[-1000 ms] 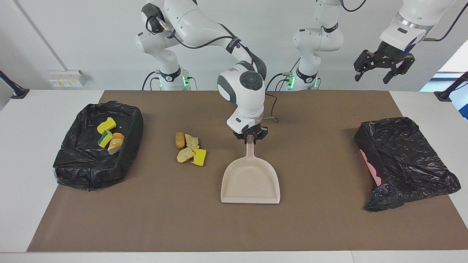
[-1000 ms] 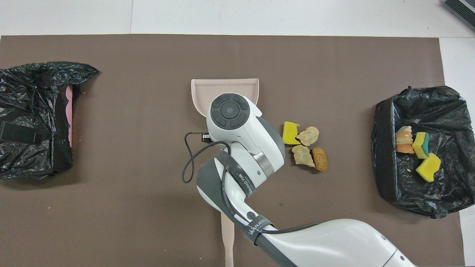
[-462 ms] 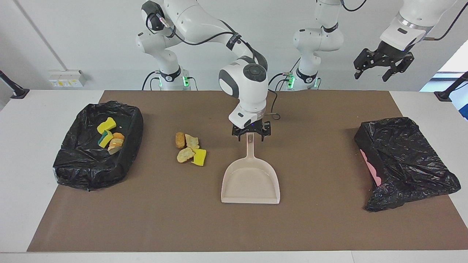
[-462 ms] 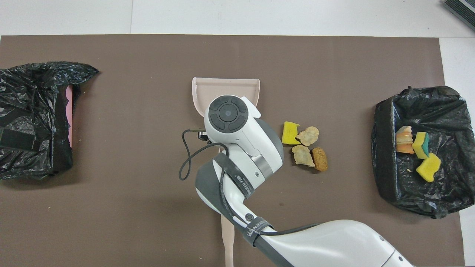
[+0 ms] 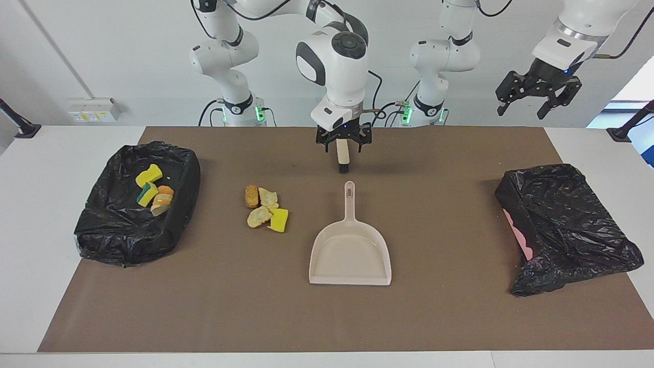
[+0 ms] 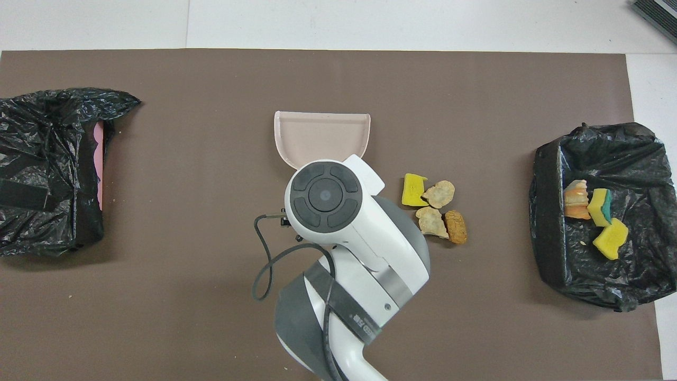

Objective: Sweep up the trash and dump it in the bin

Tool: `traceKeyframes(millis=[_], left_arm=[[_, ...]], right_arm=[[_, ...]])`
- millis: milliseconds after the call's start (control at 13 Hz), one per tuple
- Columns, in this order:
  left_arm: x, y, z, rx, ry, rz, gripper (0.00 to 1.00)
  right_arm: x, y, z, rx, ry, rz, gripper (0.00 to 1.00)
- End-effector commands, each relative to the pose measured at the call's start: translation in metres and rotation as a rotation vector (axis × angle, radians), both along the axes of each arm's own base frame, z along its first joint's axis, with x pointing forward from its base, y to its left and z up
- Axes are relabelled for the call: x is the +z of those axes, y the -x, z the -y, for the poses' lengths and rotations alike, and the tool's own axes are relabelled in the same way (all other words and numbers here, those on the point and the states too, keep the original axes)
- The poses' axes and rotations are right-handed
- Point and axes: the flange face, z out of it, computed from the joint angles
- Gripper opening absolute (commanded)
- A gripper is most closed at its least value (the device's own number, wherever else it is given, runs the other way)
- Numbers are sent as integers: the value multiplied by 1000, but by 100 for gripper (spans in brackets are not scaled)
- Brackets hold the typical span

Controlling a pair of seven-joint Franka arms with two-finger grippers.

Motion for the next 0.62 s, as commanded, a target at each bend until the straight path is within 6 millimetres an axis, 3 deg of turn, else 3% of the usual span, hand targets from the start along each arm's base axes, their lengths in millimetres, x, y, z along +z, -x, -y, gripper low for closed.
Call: traceKeyframes(millis=[0, 77, 231, 308, 538], left_arm=[[-21, -10, 26, -51, -2, 21, 100], [-36, -17, 37, -68, -2, 29, 100], [-68, -29, 80, -137, 0, 49, 100], [-82, -33, 92, -156, 1, 55, 100], [-119, -30, 130, -218, 8, 84, 100]], right_arm=[[-25, 67, 12, -25, -36, -50, 100], [-35, 95, 12, -15, -52, -60, 100], [-55, 140, 16, 16, -54, -73, 100], [-69, 161, 3, 37, -54, -81, 100], [-110, 202, -7, 33, -48, -70, 100]])
